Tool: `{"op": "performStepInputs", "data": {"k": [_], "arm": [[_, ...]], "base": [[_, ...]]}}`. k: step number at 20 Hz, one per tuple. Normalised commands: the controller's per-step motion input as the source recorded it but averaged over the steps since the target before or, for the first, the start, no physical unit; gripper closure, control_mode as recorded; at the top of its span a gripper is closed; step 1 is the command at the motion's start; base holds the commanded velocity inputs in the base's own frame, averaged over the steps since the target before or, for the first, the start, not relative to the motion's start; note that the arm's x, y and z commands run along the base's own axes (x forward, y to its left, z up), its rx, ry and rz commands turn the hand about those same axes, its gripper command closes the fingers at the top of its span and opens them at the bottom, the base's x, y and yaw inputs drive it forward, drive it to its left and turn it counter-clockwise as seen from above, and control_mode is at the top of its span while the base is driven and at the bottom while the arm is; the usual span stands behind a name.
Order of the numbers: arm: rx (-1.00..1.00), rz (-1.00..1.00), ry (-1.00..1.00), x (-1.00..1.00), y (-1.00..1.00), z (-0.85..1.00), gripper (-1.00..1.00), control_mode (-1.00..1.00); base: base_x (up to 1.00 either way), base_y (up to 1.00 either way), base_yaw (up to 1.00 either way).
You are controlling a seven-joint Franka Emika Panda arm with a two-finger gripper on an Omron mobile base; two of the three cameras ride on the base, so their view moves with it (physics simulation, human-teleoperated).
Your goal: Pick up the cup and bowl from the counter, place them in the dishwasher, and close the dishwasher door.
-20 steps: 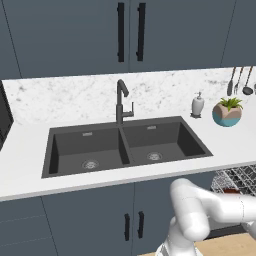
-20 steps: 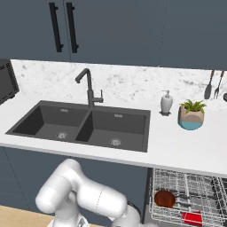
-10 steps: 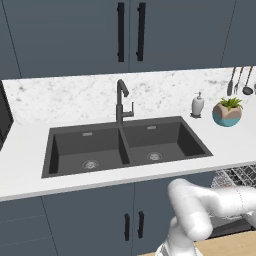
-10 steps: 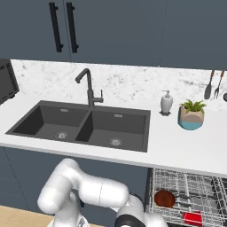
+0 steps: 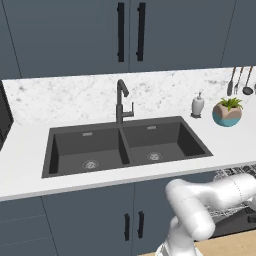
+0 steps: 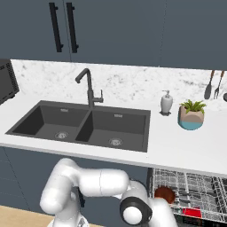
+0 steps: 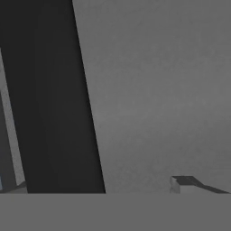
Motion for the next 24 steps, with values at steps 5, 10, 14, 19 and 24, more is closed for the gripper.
{"op": "performStepInputs", "data": {"k": [5,10,14,19,24], "arm": [[0.00,0.00,0.09,1.00,0.00,0.34,-1.00,-1.00],[0.00,-0.02,0.06,1.00,0.00,0.37,-1.00,-1.00],[0.00,-0.02,0.03,1.00,0.00,0.28,-1.00,-1.00],[0.00,-0.02,0.06,1.00,0.00,0.25,-1.00,-1.00],[-0.01,-0.03,0.12,1.00,0.00,0.08,-1.00,-1.00]], "base": [[0.00,0.00,0.00],[0.00,0.00,0.00],[0.00,0.00,0.00],[0.00,0.00,0.00],[0.00,0.00,0.00]]}}
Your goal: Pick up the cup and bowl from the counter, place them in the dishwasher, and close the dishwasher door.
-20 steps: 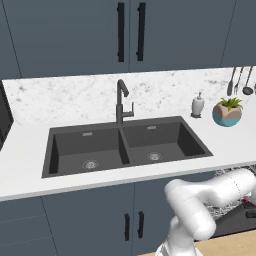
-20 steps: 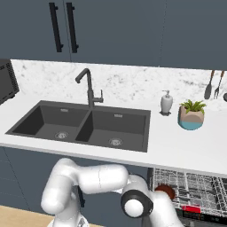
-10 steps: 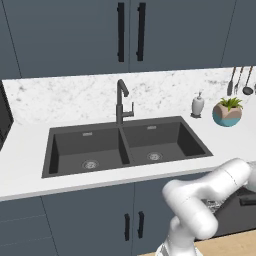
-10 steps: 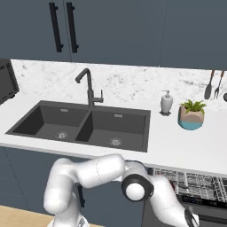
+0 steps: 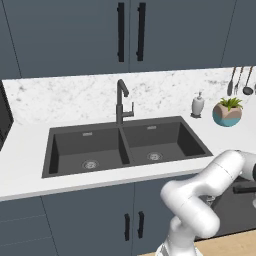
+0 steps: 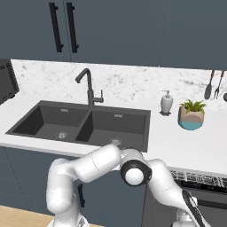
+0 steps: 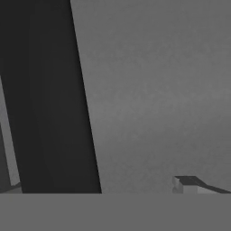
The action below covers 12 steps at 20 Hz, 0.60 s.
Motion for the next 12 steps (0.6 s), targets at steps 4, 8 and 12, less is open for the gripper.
{"op": "performStepInputs", "data": {"k": [4,8,12], "arm": [[-0.02,-0.02,0.13,1.00,0.00,0.10,-1.00,-1.00],[0.00,-0.01,0.14,1.00,0.00,0.08,-1.00,-1.00],[-0.01,-0.01,0.14,1.00,0.00,0.10,-1.00,-1.00]], "base": [[0.00,0.00,0.00],[0.00,0.00,0.00],[0.00,0.00,0.00]]}}
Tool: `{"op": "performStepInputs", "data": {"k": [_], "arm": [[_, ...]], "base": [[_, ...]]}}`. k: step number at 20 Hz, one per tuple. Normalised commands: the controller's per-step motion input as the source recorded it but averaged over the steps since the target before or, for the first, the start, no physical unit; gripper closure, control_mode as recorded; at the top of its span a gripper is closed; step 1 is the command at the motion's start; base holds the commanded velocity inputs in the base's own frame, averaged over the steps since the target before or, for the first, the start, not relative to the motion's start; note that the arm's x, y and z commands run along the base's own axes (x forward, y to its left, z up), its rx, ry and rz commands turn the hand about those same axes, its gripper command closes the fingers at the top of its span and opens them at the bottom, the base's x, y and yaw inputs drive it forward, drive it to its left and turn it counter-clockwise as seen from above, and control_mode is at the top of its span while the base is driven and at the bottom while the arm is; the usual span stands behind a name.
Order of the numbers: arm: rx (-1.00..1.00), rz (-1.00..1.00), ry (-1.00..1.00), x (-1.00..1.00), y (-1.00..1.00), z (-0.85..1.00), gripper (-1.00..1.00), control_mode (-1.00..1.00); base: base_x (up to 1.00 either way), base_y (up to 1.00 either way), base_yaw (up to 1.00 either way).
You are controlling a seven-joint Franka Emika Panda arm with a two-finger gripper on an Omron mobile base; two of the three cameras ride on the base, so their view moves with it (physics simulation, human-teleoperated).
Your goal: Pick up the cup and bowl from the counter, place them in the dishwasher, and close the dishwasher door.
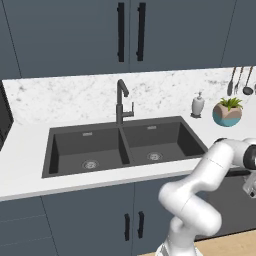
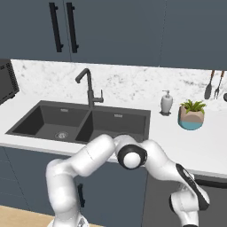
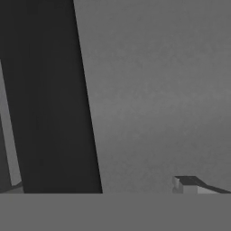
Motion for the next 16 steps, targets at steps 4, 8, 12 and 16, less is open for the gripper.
{"op": "performStepInputs", "data": {"k": [4,8,12,16], "arm": [[0.00,0.00,0.14,1.00,0.00,0.02,-1.00,-1.00],[0.00,0.00,0.11,0.98,0.00,0.00,-1.00,-1.00],[0.00,0.00,0.09,0.79,0.00,0.00,-1.00,-1.00],[0.00,0.00,0.03,0.59,0.00,0.00,-1.00,-1.00]], "base": [[0.00,0.00,0.00],[0.00,0.00,0.00],[0.00,0.00,0.00],[0.00,0.00,0.00]]}}
